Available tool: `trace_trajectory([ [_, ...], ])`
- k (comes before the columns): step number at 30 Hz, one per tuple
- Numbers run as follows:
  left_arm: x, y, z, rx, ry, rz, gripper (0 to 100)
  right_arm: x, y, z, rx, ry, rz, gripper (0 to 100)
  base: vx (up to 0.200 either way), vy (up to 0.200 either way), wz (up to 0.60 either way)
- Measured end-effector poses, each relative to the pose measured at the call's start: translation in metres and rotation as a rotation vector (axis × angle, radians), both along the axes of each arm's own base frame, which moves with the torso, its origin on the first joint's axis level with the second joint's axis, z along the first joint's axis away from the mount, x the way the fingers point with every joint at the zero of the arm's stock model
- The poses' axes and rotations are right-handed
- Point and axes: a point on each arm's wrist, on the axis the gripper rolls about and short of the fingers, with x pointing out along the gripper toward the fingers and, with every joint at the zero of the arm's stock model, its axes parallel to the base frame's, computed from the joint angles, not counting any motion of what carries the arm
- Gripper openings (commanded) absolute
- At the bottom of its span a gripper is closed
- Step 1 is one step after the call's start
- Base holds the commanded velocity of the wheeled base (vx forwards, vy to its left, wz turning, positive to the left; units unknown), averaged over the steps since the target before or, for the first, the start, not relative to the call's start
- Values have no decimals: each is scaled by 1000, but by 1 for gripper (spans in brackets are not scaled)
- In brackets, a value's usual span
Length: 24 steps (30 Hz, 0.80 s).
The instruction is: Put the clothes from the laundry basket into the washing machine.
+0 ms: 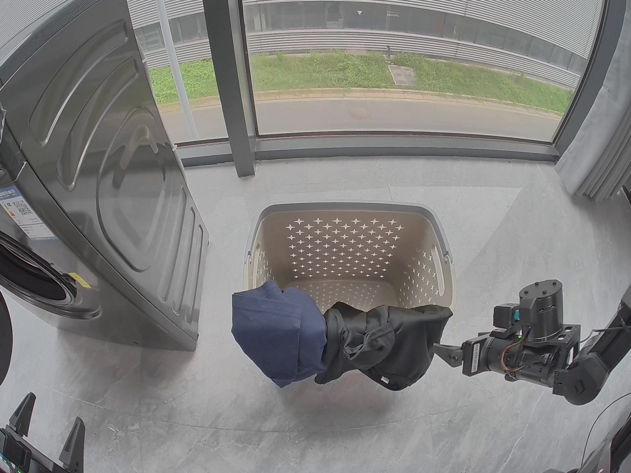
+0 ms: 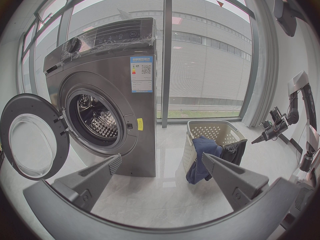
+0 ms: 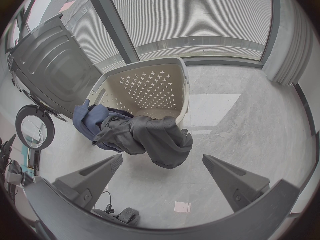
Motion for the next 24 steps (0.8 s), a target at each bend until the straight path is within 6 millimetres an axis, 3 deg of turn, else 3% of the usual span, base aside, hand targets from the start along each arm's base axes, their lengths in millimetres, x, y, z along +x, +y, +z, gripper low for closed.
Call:
trace_trajectory([
  [24, 0, 0, 0, 0, 0, 0, 100, 70, 39, -57, -8, 11, 17, 100, 0, 0, 0],
])
